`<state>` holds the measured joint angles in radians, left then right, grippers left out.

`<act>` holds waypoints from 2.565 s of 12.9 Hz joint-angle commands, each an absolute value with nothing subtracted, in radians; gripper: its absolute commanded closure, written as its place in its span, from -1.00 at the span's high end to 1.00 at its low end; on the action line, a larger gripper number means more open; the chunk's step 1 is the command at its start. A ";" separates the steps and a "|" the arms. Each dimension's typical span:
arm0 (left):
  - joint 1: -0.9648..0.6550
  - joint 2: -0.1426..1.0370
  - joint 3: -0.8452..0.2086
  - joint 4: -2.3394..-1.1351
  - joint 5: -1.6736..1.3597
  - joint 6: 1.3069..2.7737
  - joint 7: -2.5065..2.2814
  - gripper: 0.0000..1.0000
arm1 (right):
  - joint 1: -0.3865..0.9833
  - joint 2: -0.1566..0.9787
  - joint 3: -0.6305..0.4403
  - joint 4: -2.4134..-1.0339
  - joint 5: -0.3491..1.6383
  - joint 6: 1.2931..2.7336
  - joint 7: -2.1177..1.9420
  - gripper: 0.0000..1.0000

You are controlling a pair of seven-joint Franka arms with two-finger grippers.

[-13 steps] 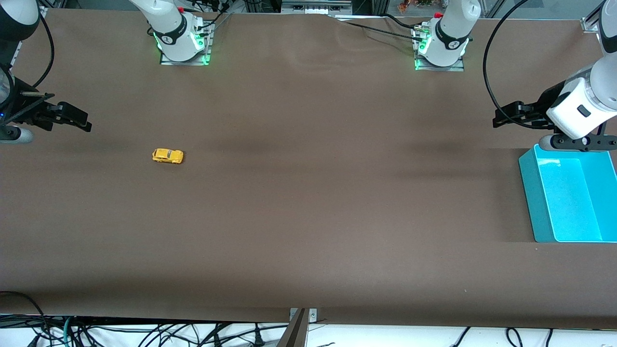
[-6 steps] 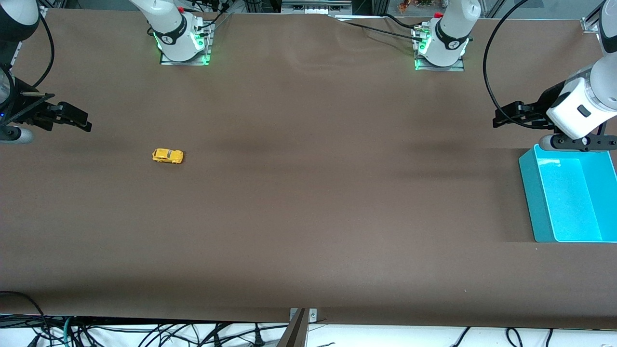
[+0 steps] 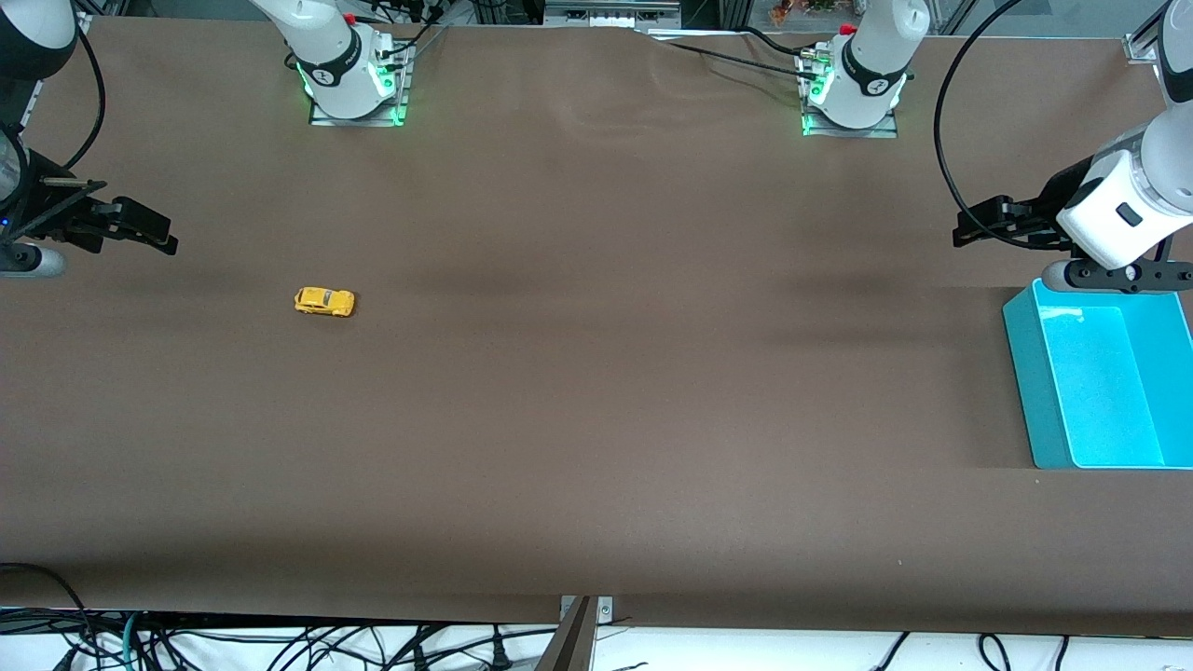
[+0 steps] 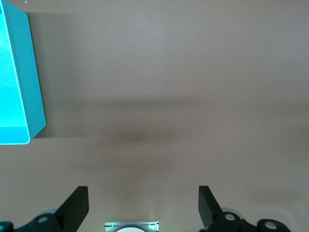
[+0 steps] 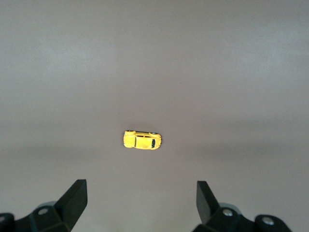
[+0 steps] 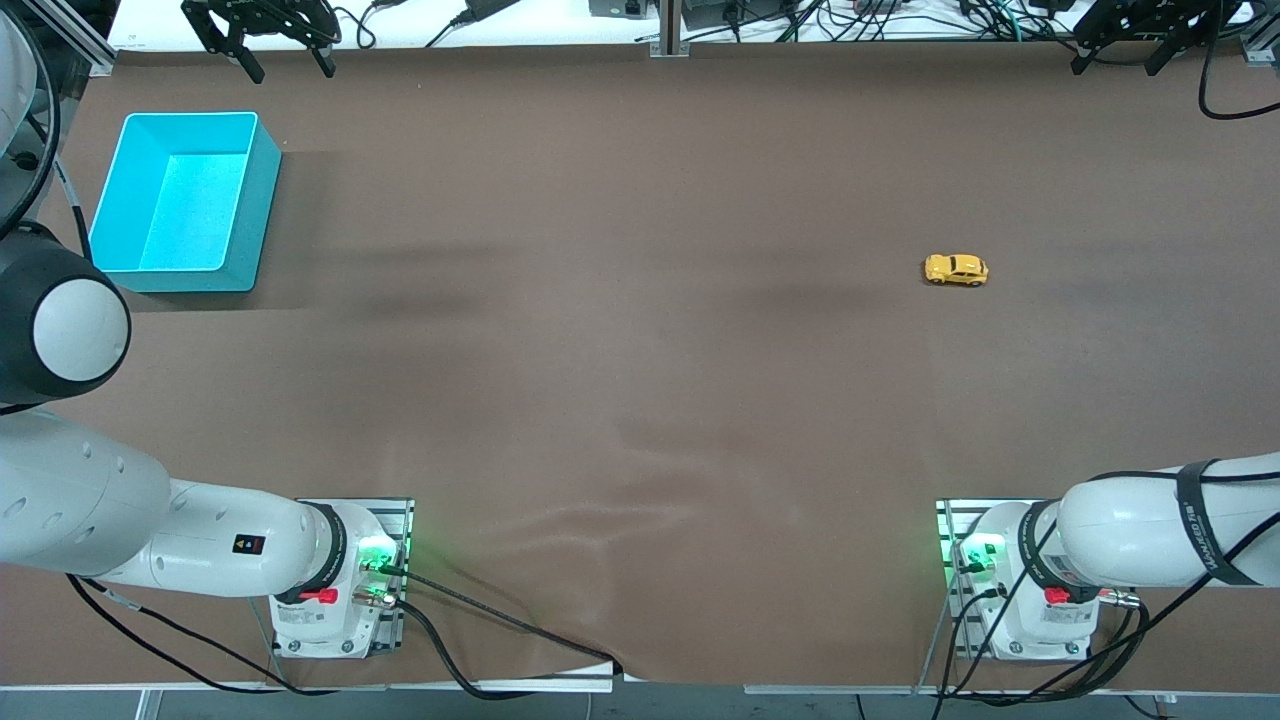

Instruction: Wind and store yellow beetle car

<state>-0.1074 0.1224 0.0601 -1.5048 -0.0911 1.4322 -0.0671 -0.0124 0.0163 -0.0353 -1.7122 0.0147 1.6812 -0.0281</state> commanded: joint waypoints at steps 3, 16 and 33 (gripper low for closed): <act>-0.109 0.132 0.061 -1.477 -0.087 1.427 -0.058 1.00 | -0.029 0.023 -0.020 -1.690 0.003 1.661 -0.035 1.00; -0.109 0.132 0.060 -1.479 -0.087 1.427 -0.058 1.00 | -0.028 0.021 0.011 -1.697 0.002 1.652 -0.037 1.00; -0.110 0.132 0.060 -1.477 -0.089 1.427 -0.058 1.00 | -0.034 0.060 0.100 -2.280 -0.063 2.220 -1.190 1.00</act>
